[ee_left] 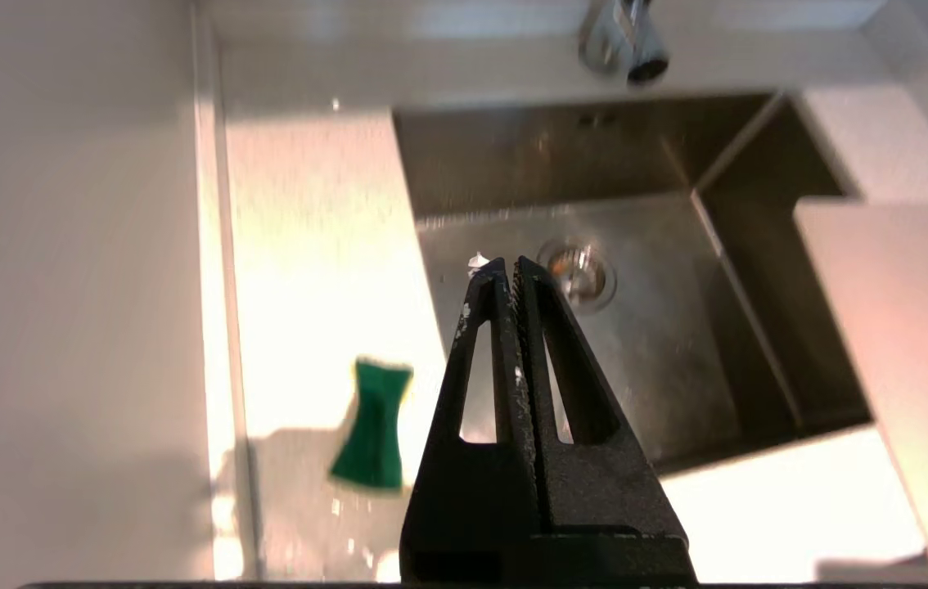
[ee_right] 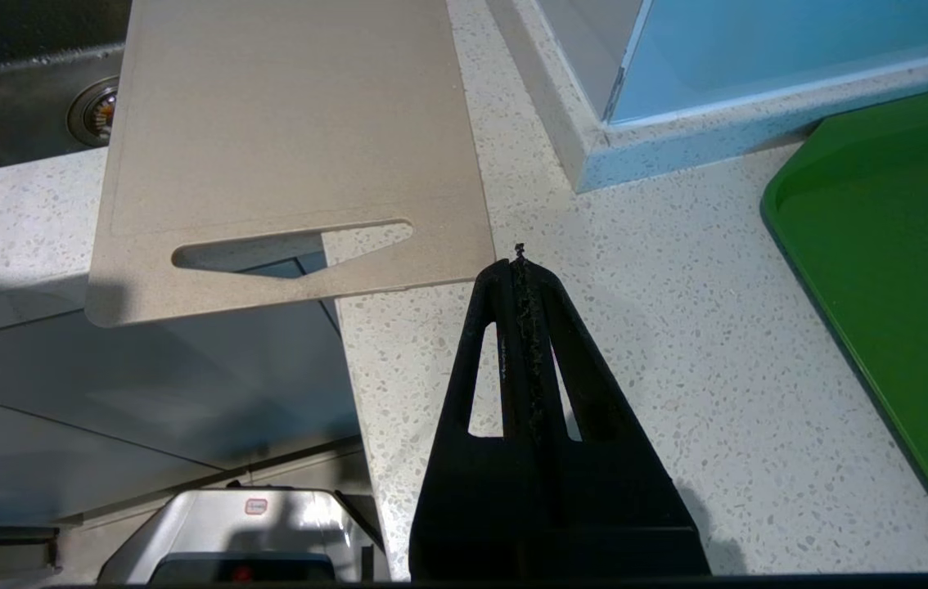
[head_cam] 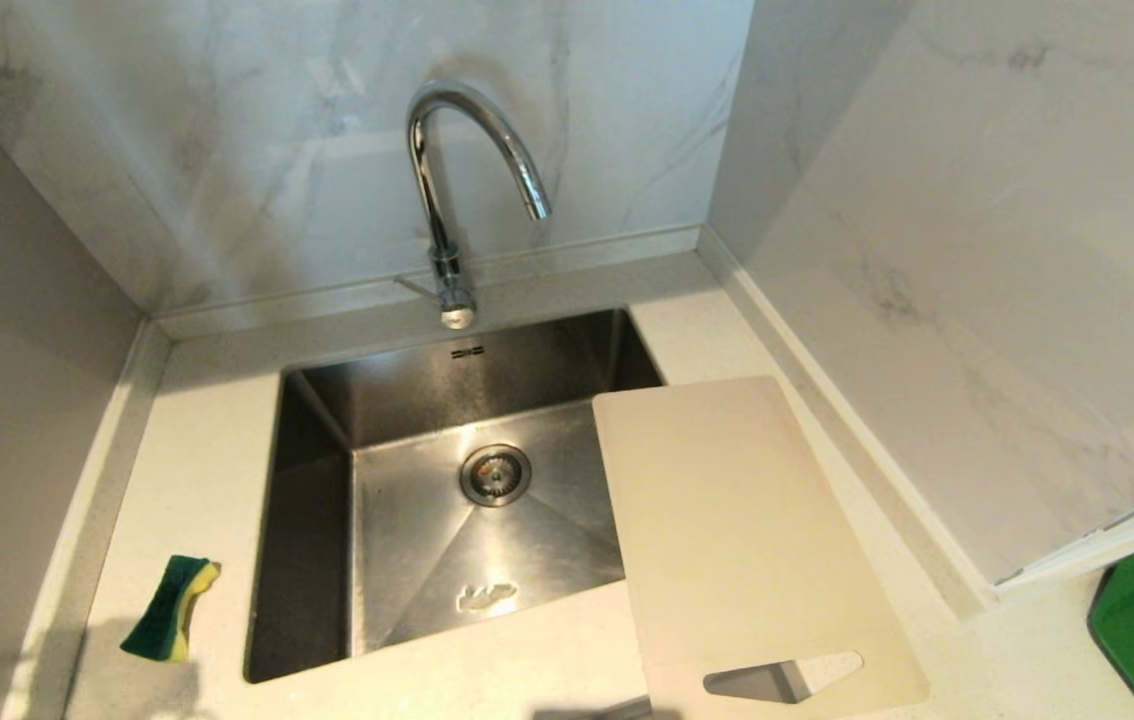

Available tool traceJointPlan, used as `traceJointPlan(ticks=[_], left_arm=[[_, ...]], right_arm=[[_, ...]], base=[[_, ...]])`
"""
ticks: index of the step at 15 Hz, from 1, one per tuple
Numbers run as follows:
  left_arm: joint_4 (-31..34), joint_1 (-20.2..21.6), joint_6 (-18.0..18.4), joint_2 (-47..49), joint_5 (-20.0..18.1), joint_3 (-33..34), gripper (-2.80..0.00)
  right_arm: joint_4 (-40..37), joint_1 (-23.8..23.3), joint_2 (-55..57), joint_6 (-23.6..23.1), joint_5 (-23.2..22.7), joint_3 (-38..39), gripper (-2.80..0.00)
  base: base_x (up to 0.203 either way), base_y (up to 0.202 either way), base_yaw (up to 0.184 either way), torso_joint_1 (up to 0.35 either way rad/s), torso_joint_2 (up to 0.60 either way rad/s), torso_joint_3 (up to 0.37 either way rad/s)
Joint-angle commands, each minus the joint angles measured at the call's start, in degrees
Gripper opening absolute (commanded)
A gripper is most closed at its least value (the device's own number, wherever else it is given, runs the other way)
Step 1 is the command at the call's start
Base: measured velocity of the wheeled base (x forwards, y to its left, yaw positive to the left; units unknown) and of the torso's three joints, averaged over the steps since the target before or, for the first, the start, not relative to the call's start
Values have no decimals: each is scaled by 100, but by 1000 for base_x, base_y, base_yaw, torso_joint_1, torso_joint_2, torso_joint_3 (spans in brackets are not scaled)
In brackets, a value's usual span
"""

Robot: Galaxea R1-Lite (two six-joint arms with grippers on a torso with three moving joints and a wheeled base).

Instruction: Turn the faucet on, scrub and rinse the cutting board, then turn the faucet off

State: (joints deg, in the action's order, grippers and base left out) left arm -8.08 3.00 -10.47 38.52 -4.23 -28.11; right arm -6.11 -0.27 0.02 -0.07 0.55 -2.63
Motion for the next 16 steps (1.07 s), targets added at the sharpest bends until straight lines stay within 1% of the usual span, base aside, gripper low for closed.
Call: traceJointPlan(ticks=[1,4,6,8,11,12,15,16], left_arm=[[-136,0,-12,-542,1,733,-280],[-884,13,8,-689,20,1394,-280],[-1107,64,51,-752,169,1685,-280],[-1118,78,155,-856,336,1912,-280],[-1120,78,674,-1404,369,2275,-280],[-1107,78,775,-1536,370,2415,-280],[-1046,78,836,-1890,344,2787,-280],[-853,77,861,-2060,334,2801,-280]], right_arm=[[-4,0,-2,-1,-2,0,-280],[-4,0,-2,-1,-2,0,-280],[-4,0,-2,-1,-2,0,-280],[-4,0,-2,-1,-2,0,-280],[-4,0,-2,-1,-2,0,-280],[-4,0,-2,-1,-2,0,-280],[-4,0,-2,-1,-2,0,-280],[-4,0,-2,-1,-2,0,-280]], base=[[0,0,0,0,0,0],[0,0,0,0,0,0],[0,0,0,0,0,0],[0,0,0,0,0,0],[0,0,0,0,0,0],[0,0,0,0,0,0],[0,0,0,0,0,0],[0,0,0,0,0,0]])
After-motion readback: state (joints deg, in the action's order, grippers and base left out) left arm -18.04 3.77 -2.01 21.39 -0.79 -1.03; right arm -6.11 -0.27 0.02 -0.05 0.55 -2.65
